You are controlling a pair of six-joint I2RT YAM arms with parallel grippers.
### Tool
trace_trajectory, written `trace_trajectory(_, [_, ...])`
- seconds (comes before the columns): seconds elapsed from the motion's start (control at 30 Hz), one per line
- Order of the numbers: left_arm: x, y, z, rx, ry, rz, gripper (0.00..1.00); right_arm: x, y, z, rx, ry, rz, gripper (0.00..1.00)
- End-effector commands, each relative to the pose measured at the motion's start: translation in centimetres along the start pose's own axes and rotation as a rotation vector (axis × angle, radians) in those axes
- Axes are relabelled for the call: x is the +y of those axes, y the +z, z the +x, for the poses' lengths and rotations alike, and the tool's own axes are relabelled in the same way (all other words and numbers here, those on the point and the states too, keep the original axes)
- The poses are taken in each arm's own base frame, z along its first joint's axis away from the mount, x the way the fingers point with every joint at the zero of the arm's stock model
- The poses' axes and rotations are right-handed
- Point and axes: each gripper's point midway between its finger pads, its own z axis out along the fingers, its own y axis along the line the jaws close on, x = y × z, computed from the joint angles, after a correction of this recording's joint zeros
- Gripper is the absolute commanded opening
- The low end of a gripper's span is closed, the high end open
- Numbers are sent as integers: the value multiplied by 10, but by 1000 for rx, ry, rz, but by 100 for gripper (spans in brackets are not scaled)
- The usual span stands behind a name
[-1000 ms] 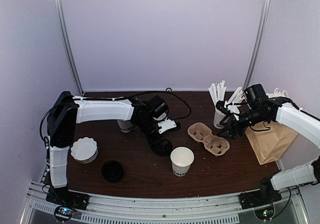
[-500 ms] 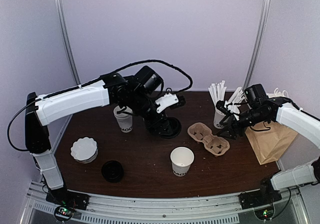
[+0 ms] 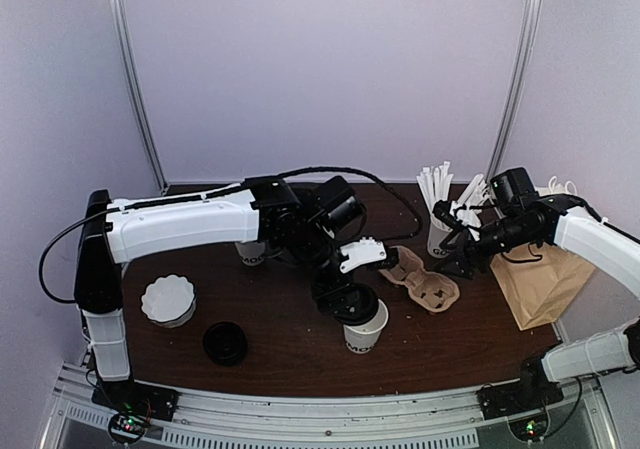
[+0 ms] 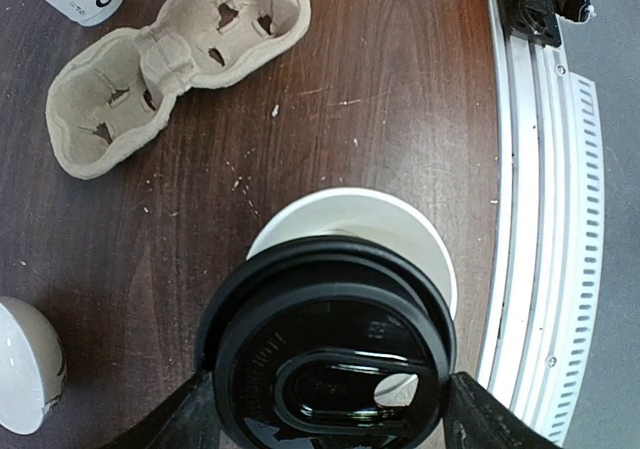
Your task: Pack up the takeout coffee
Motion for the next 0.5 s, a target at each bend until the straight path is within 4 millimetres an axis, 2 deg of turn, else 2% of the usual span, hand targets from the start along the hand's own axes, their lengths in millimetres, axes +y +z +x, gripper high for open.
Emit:
trace_trajectory(0.0, [-1,-5,-12,-31,-1,14,78,0,-3,2,-2,-9,9,71])
trace_trajectory(0.47, [-4,11,-14,-15,-10,53,78,0,-3,4,8,-15,13,71])
